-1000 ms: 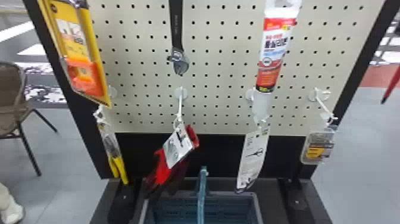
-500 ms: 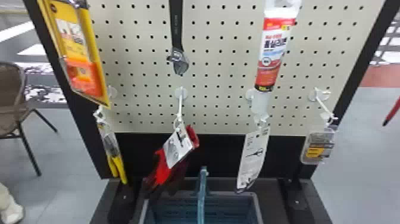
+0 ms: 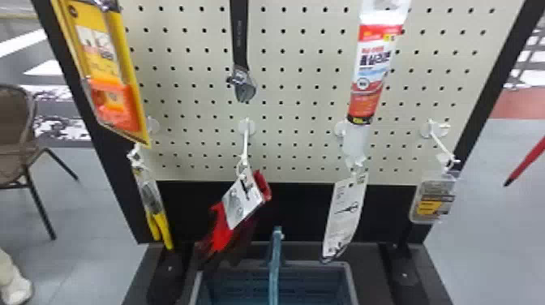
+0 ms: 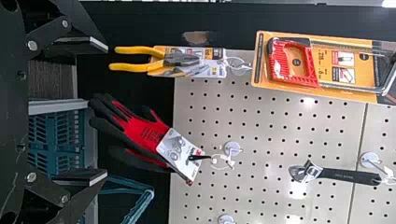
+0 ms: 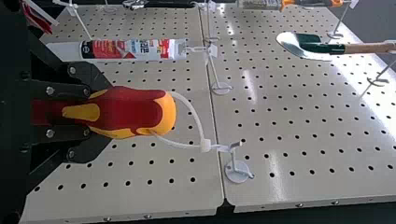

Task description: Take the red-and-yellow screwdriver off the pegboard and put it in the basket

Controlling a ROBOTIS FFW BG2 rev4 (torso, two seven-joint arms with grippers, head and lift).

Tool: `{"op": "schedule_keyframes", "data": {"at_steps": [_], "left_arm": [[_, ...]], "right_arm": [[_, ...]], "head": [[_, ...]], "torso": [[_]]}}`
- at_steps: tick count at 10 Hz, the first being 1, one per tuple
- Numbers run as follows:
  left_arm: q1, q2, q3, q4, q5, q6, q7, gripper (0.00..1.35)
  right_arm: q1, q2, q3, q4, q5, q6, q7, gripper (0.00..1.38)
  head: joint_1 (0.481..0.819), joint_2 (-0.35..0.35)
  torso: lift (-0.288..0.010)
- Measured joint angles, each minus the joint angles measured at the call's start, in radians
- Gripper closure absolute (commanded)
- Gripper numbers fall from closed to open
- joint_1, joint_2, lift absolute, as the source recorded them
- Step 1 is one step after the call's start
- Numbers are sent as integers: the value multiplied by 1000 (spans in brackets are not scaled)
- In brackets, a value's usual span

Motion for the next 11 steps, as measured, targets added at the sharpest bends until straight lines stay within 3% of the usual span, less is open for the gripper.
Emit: {"op": "schedule_keyframes", "data": {"at_steps": [6,11], "left_arm": [[-4,5,-2,3,-2,9,0,337],[-17,5,-6,14,-5,14,0,337]], "right_arm": [[138,177,5,-56,46,-18,0,1046],[171,287,89,38,92,-98,0,1046]], "head": [[549,0],[549,0]], "torso": [[-100],[-100]]}}
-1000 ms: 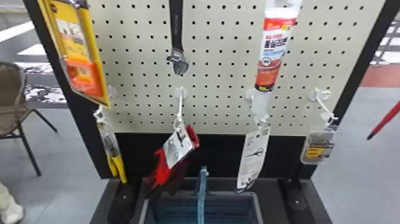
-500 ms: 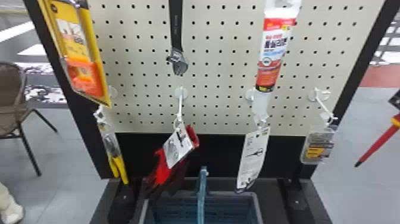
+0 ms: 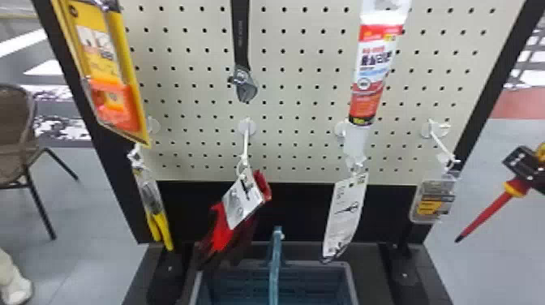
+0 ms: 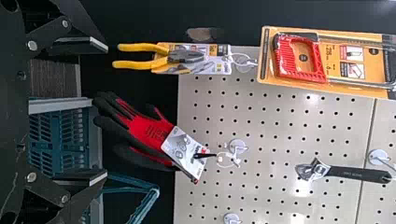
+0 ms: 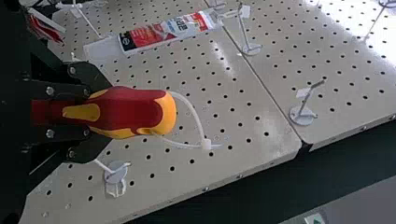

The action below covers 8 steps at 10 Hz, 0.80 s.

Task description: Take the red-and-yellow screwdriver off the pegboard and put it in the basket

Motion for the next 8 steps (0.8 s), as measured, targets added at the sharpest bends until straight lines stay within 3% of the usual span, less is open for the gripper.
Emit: {"op": "schedule_keyframes", "data": {"at_steps": [4,8], "left_arm": [[-2,-4,0,5,-3,3,0,337],[-6,-6,0,15,-4,-3,0,337]], "right_arm": [[27,40,53,11,45,-42,-4,1046],[128,86,135,14,56,-96,-54,1046]], "head": [[549,0],[549,0]], "torso": [[-100],[-100]]}}
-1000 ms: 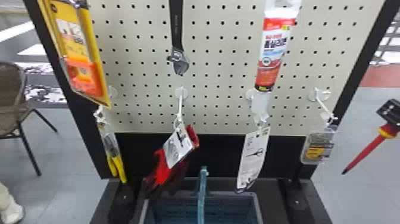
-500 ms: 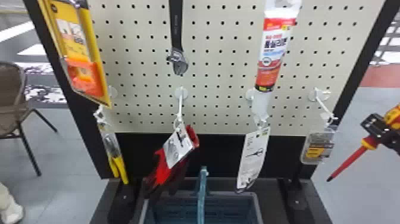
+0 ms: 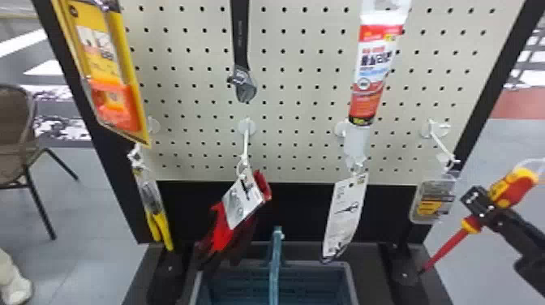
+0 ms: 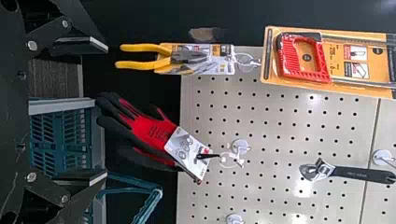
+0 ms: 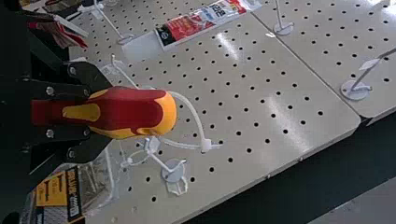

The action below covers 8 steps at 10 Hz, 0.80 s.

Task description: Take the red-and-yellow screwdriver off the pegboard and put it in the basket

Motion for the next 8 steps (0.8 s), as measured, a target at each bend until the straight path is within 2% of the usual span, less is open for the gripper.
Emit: {"op": "schedule_keyframes", "data": {"at_steps": [2,6,8], "left_arm": [[-3,-3,0,7,-1,-2,0,337],[-6,-5,1,15,-1,-5,0,337],[-7,-4,2,17,-1,-6,0,337]], "right_arm": [[44,18,39,-14,9,-29,-27,1046],[93,49,145,35,8,-126,-83,1046],[120,53,182,64,-2,-181,-111,1046]], "head": [[549,0],[549,0],[549,0]], "torso": [[-100],[-100],[-100]]}}
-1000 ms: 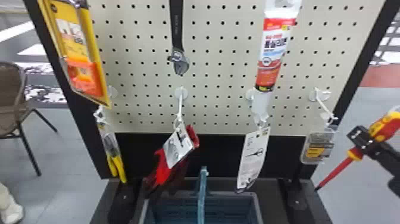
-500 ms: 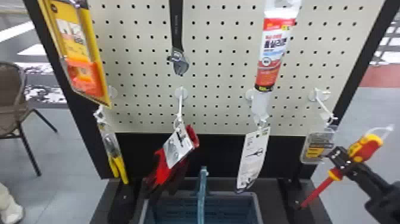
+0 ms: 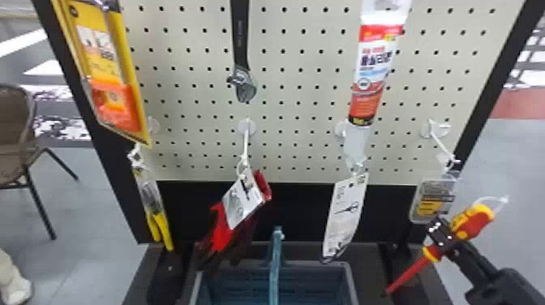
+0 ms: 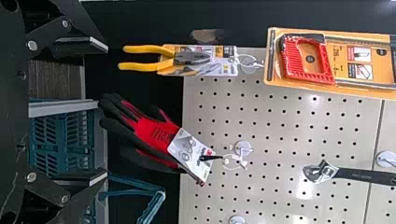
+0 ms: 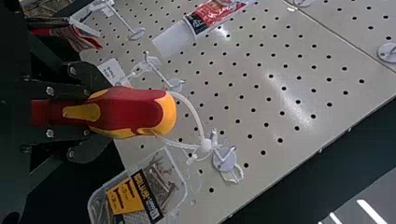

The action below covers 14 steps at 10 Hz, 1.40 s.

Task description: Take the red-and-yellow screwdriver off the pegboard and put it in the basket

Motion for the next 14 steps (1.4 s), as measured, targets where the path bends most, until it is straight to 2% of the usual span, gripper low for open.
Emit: {"op": "schedule_keyframes", "data": {"at_steps": [3,11,14], "left_arm": [[0,0,1,3,1,-3,0,337],[0,0,-1,14,4,-7,-1,337],[-1,1,-2,19,5,-8,-1,337]], "right_arm": [[47,0,63,48,-16,-89,-56,1046],[79,0,228,136,-46,-280,-194,1046],[80,0,293,168,-62,-316,-230,1046]], "head": [[549,0],[549,0],[549,0]], "torso": [[-100],[-100],[-100]]}}
